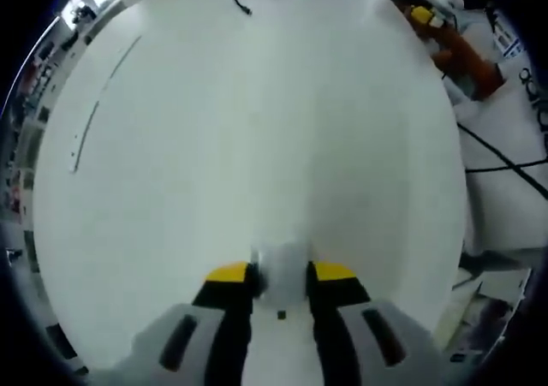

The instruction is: Plug the desk Type‑C cable into the charger adapter.

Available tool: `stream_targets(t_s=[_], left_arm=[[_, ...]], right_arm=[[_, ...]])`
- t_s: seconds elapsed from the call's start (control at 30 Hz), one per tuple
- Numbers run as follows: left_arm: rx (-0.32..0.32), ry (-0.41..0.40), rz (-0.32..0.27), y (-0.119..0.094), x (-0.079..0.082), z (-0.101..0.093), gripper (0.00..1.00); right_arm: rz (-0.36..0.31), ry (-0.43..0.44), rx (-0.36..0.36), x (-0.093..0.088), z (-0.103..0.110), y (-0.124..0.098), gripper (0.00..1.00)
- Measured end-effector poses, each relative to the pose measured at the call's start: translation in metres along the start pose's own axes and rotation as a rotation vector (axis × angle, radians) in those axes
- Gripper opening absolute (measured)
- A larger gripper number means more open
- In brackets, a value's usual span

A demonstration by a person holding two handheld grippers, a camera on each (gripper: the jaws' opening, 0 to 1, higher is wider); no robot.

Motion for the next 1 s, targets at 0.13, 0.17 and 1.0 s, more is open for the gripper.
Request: stream_targets(t_s=[0.13, 0.17, 1.0], left_arm=[[-0.002, 0.003, -0.006, 0.001, 0.0, -0.004, 0.24], [-0.002, 0.001, -0.008, 0.001, 0.0, -0.005, 0.24], [-0.012, 0.002, 0.003, 0.005, -0.003, -0.023, 0.24]], right_arm=[[0.003, 0.003, -0.002, -0.002, -0.001, 0.0, 0.94], [0.003, 0.005, -0.003, -0.002, -0.001, 0.0, 0.94], [0.006, 0.003, 0.005, -0.001, 0.002, 0.0, 0.94]])
Point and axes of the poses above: the point that each gripper's makers call its tool centre point, and the gripper's own axes: y roughly forward along the fingers, z roughly to its left, x roughly out of its top, the point moved 1 cm from there along -y, roughly backward along the fingers, and after that the axes turned 14 degrees about -x, right-handed, at the moved point
